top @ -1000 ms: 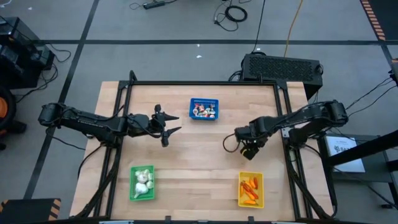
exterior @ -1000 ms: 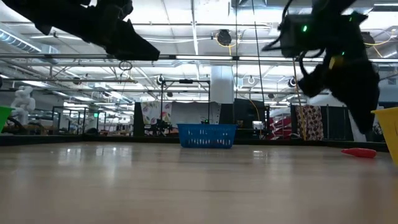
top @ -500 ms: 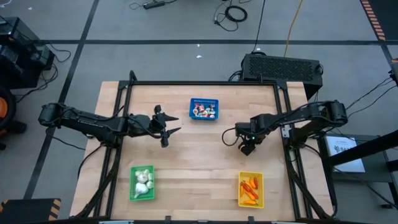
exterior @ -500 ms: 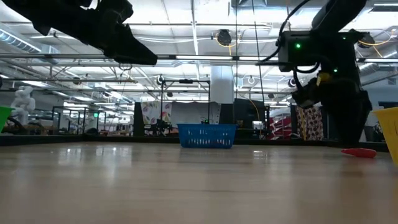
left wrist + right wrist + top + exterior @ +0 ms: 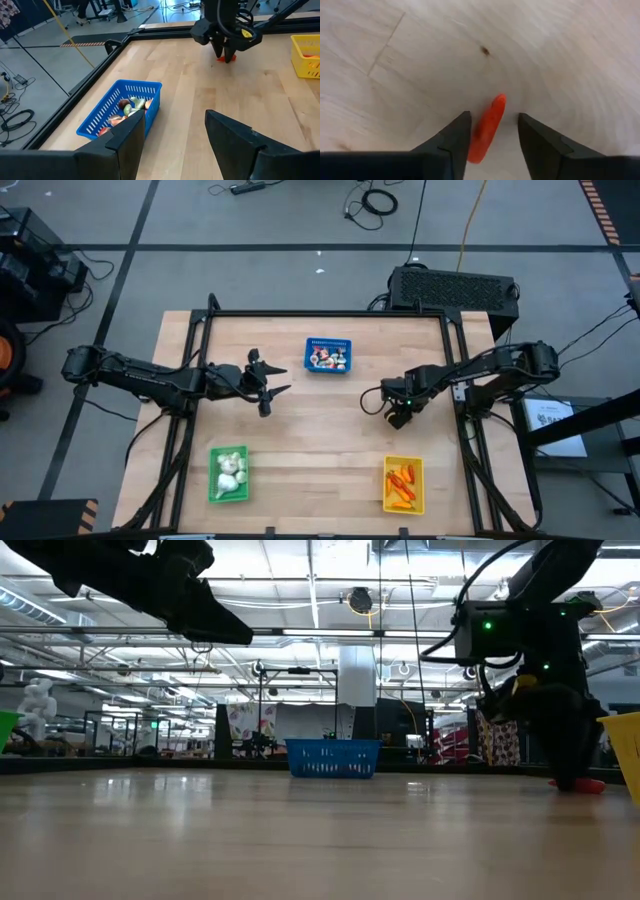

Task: Sort produce into baskets
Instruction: Put the orange chili pepper into the yellow bin

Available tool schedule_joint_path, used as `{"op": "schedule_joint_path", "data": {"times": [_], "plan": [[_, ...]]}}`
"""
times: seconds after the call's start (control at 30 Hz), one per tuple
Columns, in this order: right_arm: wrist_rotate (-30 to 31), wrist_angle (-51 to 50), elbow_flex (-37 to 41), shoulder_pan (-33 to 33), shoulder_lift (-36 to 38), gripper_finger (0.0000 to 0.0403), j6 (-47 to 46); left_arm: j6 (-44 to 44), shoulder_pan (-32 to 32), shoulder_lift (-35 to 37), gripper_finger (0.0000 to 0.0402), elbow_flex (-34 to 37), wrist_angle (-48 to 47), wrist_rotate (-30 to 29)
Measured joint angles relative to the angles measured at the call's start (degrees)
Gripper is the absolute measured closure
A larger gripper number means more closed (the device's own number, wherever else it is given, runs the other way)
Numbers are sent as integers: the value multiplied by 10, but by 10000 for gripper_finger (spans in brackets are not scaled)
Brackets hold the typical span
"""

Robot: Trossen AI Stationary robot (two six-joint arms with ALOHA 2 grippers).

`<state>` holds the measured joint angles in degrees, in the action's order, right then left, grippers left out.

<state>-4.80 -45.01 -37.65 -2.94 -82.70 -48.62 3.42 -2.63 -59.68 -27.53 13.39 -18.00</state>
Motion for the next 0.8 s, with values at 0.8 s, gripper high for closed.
{"op": "schedule_joint_path", "data": {"times": [0.8], "plan": [[-16,34,-181,40,-1,387,100,4,0,0,187,0,0,0]]}}
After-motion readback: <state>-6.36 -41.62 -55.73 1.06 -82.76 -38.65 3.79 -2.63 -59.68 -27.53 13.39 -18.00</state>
